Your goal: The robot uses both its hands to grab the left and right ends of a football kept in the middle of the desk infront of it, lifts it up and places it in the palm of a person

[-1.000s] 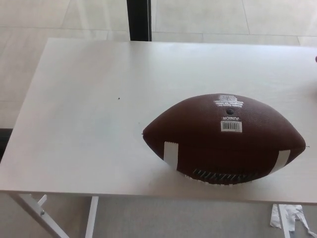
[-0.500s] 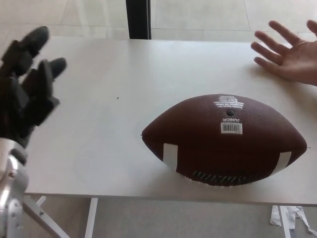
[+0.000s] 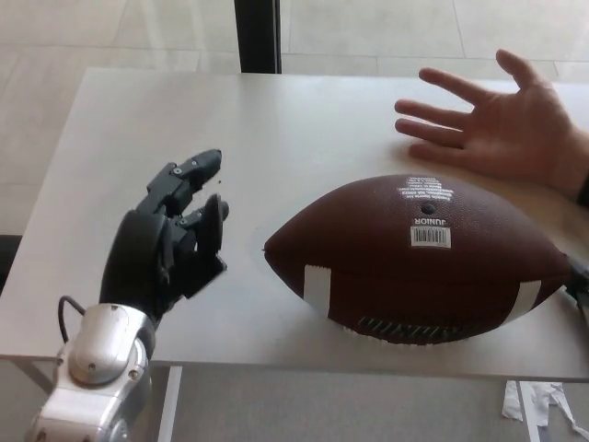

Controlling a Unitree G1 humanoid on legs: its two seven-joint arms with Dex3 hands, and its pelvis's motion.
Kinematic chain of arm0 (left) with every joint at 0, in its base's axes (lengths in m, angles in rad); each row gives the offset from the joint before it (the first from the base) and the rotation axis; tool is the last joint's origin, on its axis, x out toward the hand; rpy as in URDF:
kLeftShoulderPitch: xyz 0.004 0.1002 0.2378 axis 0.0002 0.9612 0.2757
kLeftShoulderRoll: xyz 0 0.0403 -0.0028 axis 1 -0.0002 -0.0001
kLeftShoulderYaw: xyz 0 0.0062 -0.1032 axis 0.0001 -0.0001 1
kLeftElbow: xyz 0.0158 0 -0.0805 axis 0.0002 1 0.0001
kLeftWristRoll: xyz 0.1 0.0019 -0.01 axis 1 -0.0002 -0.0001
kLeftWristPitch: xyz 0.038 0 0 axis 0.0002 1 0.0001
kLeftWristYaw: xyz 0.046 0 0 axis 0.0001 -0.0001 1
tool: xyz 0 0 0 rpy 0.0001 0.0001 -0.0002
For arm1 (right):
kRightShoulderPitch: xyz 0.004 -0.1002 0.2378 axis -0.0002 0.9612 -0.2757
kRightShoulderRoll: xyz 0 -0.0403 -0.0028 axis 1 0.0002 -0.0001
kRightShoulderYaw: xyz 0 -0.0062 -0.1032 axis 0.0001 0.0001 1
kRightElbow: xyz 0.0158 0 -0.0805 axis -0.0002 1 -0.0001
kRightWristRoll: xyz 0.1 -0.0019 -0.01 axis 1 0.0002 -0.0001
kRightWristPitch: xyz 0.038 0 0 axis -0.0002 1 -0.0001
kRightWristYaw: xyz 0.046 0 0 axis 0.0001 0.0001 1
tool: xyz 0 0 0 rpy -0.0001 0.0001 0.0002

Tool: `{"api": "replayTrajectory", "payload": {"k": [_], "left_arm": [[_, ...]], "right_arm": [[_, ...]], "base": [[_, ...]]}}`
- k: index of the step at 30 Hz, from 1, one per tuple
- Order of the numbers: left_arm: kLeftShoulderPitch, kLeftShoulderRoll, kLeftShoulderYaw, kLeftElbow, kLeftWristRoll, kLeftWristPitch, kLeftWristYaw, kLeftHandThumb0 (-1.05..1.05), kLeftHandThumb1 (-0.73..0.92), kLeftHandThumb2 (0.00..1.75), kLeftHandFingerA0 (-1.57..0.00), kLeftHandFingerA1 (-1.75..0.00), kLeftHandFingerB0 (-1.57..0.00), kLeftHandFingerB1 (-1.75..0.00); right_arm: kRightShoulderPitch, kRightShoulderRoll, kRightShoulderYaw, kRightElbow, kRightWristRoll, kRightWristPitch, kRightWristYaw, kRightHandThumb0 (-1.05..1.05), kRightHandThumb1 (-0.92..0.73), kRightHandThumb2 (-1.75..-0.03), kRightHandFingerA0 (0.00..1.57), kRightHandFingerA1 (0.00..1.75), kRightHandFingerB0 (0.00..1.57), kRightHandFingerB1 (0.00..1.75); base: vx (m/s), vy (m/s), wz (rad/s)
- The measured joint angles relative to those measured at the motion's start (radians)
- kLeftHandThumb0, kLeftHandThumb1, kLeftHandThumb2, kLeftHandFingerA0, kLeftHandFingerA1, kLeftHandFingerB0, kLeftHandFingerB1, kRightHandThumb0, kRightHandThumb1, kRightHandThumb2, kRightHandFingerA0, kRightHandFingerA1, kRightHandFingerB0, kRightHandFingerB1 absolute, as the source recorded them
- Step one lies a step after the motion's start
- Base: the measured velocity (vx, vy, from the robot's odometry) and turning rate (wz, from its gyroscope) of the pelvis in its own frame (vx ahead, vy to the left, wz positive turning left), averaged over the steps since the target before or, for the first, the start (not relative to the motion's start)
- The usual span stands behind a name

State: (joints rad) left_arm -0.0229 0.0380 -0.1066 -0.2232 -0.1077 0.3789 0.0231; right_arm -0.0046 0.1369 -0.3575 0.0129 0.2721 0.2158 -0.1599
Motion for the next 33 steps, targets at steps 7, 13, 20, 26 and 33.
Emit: {"api": "replayTrajectory", "payload": {"k": [7,13,20,26,33], "left_arm": [[0.050,-0.010,-0.007,0.019,0.027,0.006,0.012,-0.75,0.92,0.85,-0.23,-0.50,-0.13,-0.37],[0.075,-0.025,-0.018,0.044,0.039,0.006,0.016,-0.80,0.92,0.82,-0.25,-0.49,-0.15,-0.35],[0.053,-0.084,-0.027,0.095,0.053,-0.010,0.032,-0.80,0.92,0.84,-0.26,-0.50,-0.13,-0.34],[0.007,-0.178,-0.020,0.156,0.051,-0.018,0.059,-0.85,0.92,0.89,-0.28,-0.53,-0.12,-0.32],[-0.057,-0.228,-0.004,0.198,0.050,0.000,0.075,-0.76,0.87,1.21,-0.25,-0.58,-0.08,-0.39]], "right_arm": [[0.041,0.008,0.054,-0.020,-0.035,-0.024,-0.023,-0.94,-0.85,-0.67,0.61,0.41,0.43,0.34],[0.051,0.008,0.077,-0.025,-0.047,-0.040,-0.030,-0.93,-0.85,-0.67,0.61,0.44,0.45,0.34],[0.053,-0.008,0.120,-0.027,-0.063,-0.046,-0.023,-0.92,-0.90,-0.69,0.57,0.43,0.41,0.34],[0.052,-0.038,0.152,-0.054,-0.070,-0.025,-0.004,-0.92,-0.88,-0.67,0.58,0.44,0.41,0.33],[0.051,-0.044,0.162,-0.048,-0.070,-0.019,0.011,-0.90,-0.72,-1.11,0.57,0.58,0.39,0.48]], "base": [[0.00,0.000,0.00],[0.00,0.000,0.00],[0.00,0.000,0.00],[0.00,0.000,0.00],[0.00,0.000,0.00]]}}
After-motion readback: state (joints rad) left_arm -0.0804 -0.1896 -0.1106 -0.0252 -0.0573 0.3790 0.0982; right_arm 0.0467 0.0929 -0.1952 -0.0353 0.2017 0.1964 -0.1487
